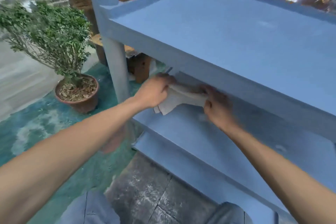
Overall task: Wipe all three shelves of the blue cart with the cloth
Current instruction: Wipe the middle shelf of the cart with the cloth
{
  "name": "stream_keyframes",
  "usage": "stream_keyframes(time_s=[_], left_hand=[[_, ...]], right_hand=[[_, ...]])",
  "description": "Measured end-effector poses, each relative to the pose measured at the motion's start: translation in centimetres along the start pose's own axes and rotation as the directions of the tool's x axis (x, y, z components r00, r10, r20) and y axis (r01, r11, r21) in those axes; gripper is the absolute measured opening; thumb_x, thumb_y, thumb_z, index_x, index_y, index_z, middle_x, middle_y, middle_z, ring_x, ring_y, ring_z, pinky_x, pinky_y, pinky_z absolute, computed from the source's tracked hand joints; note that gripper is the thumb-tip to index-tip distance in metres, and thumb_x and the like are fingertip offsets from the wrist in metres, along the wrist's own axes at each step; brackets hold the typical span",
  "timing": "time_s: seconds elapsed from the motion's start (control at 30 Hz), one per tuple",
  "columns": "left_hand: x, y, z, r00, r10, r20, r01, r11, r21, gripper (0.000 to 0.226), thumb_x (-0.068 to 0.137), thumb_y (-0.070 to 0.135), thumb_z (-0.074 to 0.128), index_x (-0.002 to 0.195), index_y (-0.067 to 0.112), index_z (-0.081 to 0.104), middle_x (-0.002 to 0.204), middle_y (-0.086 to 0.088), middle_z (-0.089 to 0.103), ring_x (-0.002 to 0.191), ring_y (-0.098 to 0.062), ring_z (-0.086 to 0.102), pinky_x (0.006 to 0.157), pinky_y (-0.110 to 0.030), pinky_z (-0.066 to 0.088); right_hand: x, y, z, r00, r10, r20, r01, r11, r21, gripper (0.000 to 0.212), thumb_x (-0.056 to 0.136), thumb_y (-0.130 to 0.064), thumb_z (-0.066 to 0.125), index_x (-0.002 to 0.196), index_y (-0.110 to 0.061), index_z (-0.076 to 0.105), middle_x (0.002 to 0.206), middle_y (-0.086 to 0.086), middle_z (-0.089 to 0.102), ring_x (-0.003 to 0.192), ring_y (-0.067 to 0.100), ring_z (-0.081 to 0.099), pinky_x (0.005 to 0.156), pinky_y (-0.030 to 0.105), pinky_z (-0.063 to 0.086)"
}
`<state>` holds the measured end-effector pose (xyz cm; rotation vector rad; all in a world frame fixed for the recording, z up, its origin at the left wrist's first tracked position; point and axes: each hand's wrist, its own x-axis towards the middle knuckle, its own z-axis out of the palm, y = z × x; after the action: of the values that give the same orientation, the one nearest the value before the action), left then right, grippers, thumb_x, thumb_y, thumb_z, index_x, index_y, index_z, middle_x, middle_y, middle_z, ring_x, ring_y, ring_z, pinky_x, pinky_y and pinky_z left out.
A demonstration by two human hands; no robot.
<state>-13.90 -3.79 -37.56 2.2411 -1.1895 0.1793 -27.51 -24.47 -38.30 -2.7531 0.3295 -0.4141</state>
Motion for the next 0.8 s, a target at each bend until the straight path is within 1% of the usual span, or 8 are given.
stream_keyframes(time_s=[0.07,0.17,0.27,0.4,0.53,0.6,0.67,0.8], left_hand=[[-0.8,-1.3,1.5,0.994,0.108,-0.016,-0.106,0.991,0.076,0.047,0.07,0.015,0.033,0.098,0.008,0.069,0.098,-0.015,0.07,0.094,-0.036,0.063,0.078,-0.041,0.052],[-3.3,-3.6,4.2,0.971,0.234,0.053,-0.239,0.96,0.146,0.034,0.066,0.018,0.034,0.078,0.011,0.065,0.077,-0.008,0.065,0.081,-0.033,0.059,0.065,-0.04,0.049],[-5.6,-5.3,6.1,0.957,0.234,0.17,-0.253,0.963,0.098,0.03,0.066,0.022,0.044,0.079,0.018,0.071,0.078,0.006,0.069,0.083,-0.017,0.057,0.069,-0.038,0.05],[-6.9,-6.3,6.1,0.92,0.22,0.323,-0.202,0.975,-0.088,0.029,0.072,0.034,0.05,0.082,0.023,0.074,0.088,0.012,0.071,0.092,-0.009,0.056,0.082,-0.034,0.047],[-5.9,-5.8,4.4,0.977,0.196,0.083,-0.201,0.977,0.065,0.033,0.086,0.04,0.047,0.085,0.021,0.075,0.094,0.009,0.071,0.098,-0.02,0.052,0.088,-0.038,0.045],[-4.4,-4.9,4.2,0.995,0.103,-0.016,-0.099,0.983,0.155,0.049,0.09,0.045,0.035,0.103,0.015,0.071,0.104,-0.002,0.068,0.103,-0.026,0.053,0.093,-0.038,0.04],[-2.6,-4.7,5.1,0.988,-0.155,-0.007,0.155,0.984,0.089,0.063,0.093,0.049,0.024,0.124,0.008,0.061,0.12,-0.012,0.059,0.117,-0.033,0.048,0.099,-0.037,0.031],[0.6,-6.3,7.0,0.82,-0.568,0.074,0.571,0.82,-0.032,0.053,0.101,0.04,0.021,0.139,0.01,0.043,0.141,-0.022,0.044,0.124,-0.044,0.042,0.093,-0.043,0.031]], right_hand=[[-0.6,1.2,1.8,0.98,-0.186,-0.074,0.191,0.979,0.072,0.063,0.074,-0.002,0.043,0.133,-0.009,0.064,0.133,0.013,0.067,0.118,0.032,0.061,0.099,0.037,0.048],[-3.0,2.3,5.1,0.951,-0.308,-0.01,0.308,0.945,0.111,0.068,0.073,-0.003,0.039,0.135,-0.017,0.064,0.134,0.003,0.068,0.122,0.025,0.062,0.102,0.036,0.05],[-5.8,3.1,8.6,0.919,-0.372,0.13,0.356,0.925,0.13,0.071,0.072,-0.018,0.032,0.136,-0.028,0.062,0.14,-0.007,0.064,0.131,0.02,0.059,0.103,0.046,0.052],[-7.5,3.2,9.6,0.86,-0.389,0.331,0.372,0.921,0.116,0.062,0.079,-0.042,0.039,0.136,-0.034,0.061,0.151,-0.008,0.053,0.139,0.014,0.046,0.111,0.039,0.042],[-6.7,2.3,8.7,0.877,-0.35,0.33,0.331,0.937,0.113,0.06,0.095,-0.074,0.029,0.132,-0.039,0.061,0.139,-0.018,0.052,0.132,0.005,0.046,0.111,0.041,0.038],[-5.5,1.6,8.9,0.891,-0.344,0.298,0.345,0.937,0.051,0.07,0.093,-0.08,0.017,0.14,-0.042,0.052,0.149,-0.018,0.045,0.139,0.007,0.04,0.115,0.041,0.035],[-4.3,0.7,10.0,0.861,-0.372,0.346,0.383,0.923,0.037,0.063,0.096,-0.075,0.021,0.151,-0.049,0.038,0.166,-0.012,0.026,0.152,0.01,0.023,0.123,0.04,0.023],[-2.7,-1.0,12.0,0.72,-0.419,0.553,0.466,0.883,0.062,0.061,0.098,-0.069,0.041,0.153,-0.062,0.017,0.171,-0.019,-0.008,0.157,0.007,-0.012,0.126,0.04,-0.008]])
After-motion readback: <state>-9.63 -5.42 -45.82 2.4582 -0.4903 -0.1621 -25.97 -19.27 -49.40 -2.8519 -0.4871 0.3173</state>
